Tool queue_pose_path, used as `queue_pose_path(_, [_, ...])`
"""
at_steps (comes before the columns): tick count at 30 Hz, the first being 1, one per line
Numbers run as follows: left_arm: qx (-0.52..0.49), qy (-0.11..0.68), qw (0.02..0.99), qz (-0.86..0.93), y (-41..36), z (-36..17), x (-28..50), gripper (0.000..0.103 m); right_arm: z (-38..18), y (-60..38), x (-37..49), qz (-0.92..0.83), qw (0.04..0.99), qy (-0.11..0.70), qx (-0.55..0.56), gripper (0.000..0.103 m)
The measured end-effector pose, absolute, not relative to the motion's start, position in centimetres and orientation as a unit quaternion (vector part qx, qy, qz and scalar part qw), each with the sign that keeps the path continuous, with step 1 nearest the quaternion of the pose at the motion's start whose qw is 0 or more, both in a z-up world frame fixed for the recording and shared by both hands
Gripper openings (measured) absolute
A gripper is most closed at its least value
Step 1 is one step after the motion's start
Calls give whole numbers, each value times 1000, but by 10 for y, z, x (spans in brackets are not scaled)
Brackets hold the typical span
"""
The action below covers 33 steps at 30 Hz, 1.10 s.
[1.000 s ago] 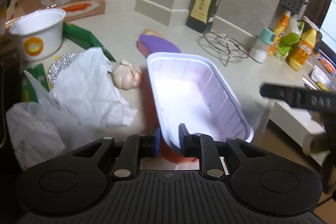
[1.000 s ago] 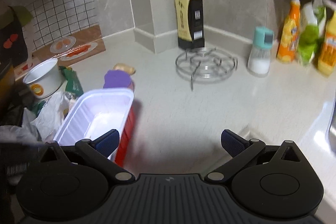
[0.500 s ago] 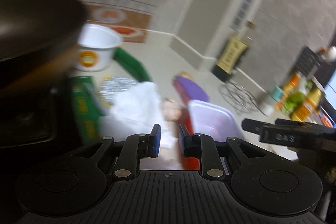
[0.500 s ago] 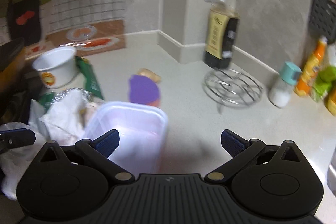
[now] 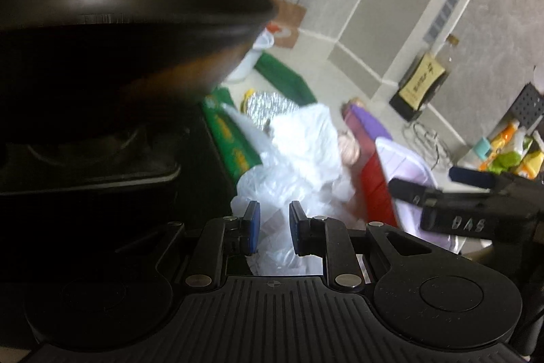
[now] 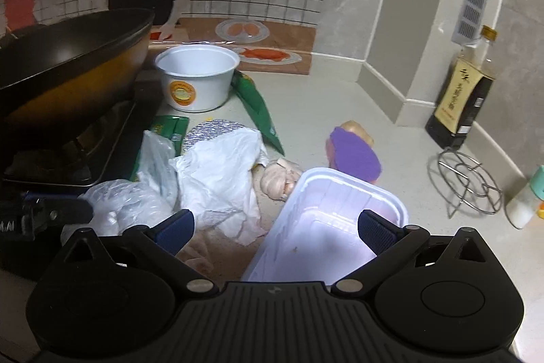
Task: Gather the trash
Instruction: 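Hold the red tray with the left gripper while the right gripper grasps the clear plastic bag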
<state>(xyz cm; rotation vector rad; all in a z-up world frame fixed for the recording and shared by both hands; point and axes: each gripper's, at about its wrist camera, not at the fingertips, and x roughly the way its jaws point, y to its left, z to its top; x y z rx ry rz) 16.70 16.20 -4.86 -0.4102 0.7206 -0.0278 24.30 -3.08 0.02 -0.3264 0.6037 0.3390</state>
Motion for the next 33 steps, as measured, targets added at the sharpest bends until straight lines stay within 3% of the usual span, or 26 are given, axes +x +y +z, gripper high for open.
queue_pose_path(15, [-244, 378, 888, -94, 148, -70, 213, 22, -1, -64, 203, 116, 943, 282, -131, 103])
queue_pose_path(26, [-214, 329, 914, -102, 150, -18, 218, 22, -13, -62, 179, 168, 937, 292, -94, 103])
queue_pose_path(33, [-155, 332, 929, -51, 160, -13, 197, 22, -21, -13, 191, 257, 911, 300, -115, 78])
